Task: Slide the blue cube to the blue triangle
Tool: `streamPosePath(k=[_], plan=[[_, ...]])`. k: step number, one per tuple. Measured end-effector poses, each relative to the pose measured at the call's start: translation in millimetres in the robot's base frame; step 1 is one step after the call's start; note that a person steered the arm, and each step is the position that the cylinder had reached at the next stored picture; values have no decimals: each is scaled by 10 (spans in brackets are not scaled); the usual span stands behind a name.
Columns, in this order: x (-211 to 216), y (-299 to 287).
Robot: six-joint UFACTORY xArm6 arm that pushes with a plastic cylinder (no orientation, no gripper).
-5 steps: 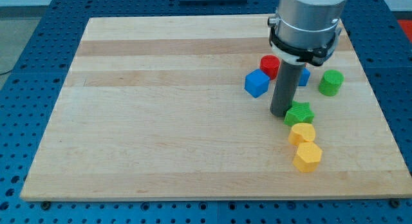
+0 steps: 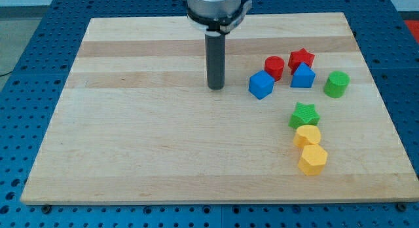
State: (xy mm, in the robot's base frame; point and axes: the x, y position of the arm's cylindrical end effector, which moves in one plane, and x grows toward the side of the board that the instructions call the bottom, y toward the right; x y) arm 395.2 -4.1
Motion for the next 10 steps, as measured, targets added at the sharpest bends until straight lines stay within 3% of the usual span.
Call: streamPosePath(k=[2, 10], plan=[[-102, 496], [287, 926]])
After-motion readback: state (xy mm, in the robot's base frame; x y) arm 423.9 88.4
